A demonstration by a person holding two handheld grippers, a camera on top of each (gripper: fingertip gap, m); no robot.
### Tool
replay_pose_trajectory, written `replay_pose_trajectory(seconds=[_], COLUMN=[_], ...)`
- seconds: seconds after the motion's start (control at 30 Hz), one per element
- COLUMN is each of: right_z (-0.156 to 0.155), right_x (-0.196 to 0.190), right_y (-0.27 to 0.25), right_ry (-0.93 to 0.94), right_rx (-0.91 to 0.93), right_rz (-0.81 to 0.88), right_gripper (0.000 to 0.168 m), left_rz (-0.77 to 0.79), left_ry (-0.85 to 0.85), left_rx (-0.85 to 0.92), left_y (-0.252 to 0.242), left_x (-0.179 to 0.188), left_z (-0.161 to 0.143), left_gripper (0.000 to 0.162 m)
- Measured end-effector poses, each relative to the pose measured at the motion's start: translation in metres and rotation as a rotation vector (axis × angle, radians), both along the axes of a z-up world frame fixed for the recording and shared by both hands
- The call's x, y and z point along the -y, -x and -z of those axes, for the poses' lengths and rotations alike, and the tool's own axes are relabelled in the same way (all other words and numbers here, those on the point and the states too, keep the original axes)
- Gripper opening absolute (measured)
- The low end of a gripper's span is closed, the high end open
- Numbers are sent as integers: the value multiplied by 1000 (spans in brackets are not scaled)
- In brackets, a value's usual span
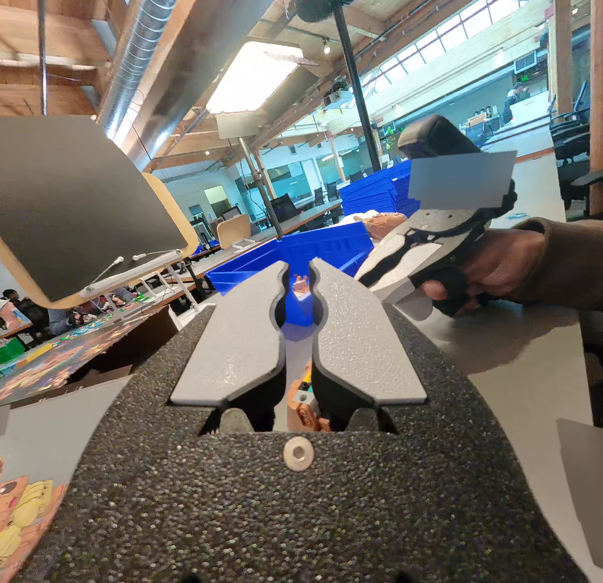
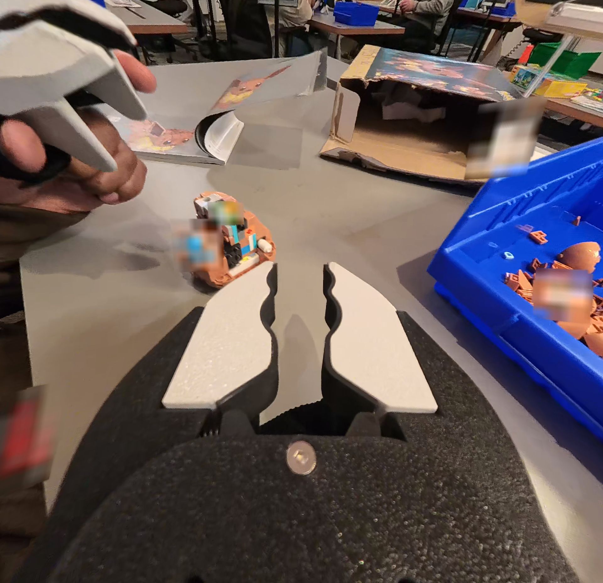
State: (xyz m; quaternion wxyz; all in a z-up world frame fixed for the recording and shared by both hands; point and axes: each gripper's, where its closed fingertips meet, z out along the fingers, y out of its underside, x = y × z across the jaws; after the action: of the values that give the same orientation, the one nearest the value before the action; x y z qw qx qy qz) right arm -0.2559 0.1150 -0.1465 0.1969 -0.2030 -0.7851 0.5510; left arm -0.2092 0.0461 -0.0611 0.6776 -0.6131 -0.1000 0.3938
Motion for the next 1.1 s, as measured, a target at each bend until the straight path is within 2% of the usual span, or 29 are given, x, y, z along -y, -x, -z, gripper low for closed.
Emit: replay_pose_trajectory(seconds=[0.23,0.33,0.43,0.57,0.67,0.9,1.1], right_z=[1,-5,-3,27,41,46,55], right_x=[1,0,7,22,24,11,11], right_y=[9,6,-4,-24,-25,-33,-36], right_ry=[-64,-10,3,-197,-315,-297,-359], right_rx=[-86,-83,-31,26,12,134,149], right_rz=[130,106,12,-126,-100,-116,-124], right_gripper=[29,29,30,39,40,40,37], left_rz=[-15,-4,-8,1,4,11,38], left_ry=[73,79,79,33,18,33,67], left_rx=[-10,1,14,44,56,55,88], left_y=[-4,-5,-4,-3,-2,-4,-4], left_x=[-11,-14,-13,-8,-7,-8,-14], left_z=[12,14,16,14,13,15,23], left_gripper=[10,11,10,10,10,10,11])
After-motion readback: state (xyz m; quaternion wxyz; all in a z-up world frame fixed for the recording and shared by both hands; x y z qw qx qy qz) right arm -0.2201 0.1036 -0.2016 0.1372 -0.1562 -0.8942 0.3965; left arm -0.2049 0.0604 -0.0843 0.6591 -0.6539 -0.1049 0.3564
